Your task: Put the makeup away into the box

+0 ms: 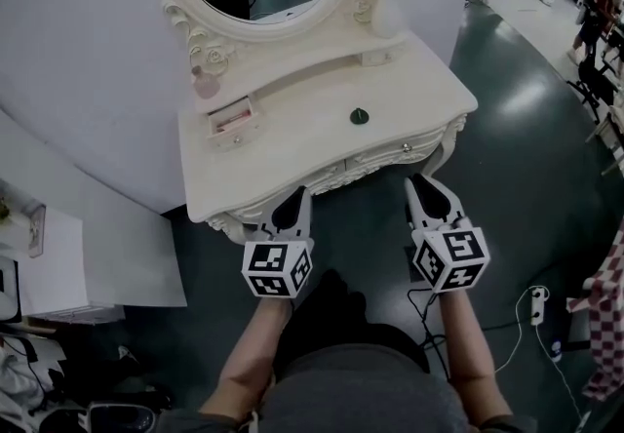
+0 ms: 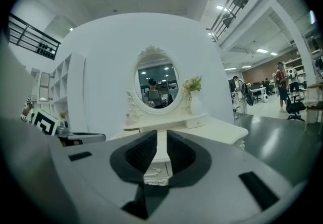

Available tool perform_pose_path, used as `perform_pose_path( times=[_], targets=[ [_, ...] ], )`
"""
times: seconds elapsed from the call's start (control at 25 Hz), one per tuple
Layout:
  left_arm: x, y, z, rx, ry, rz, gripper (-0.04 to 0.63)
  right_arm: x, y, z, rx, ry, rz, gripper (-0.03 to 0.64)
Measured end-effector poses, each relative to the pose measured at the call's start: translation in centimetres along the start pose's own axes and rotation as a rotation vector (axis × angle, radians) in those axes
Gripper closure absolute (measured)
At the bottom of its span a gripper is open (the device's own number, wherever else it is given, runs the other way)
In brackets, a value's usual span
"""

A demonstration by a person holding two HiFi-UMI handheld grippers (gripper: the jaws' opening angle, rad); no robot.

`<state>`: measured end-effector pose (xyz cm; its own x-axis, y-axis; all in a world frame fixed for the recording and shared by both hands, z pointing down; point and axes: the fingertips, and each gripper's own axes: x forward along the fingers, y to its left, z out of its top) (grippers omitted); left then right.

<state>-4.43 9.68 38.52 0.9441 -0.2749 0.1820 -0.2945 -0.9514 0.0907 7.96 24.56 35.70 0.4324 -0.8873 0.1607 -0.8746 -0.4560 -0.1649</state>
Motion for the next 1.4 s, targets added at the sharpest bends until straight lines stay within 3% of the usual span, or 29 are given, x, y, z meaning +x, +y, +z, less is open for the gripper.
perform_pose_path(
  times=[0.24, 0.64, 1.4],
  targets=[
    [0.7, 0.8, -0.1, -0.006, 0.009, 0.013, 0.589, 1.7, 0.5, -0.7, 0.012, 0.041, 0.040, 0.505],
    [3.4, 3.3, -0.3, -0.024, 0.028, 0.025, 0.589, 5.7, 1.0, -1.2, 0.008, 0.092, 0.076, 0.462],
    [16.3, 11.3, 0.9, -0.088, 0.053, -0.031, 0.589, 20.2, -2.7, -0.4, 0.031, 0.155, -0.002, 0.436]
  ],
)
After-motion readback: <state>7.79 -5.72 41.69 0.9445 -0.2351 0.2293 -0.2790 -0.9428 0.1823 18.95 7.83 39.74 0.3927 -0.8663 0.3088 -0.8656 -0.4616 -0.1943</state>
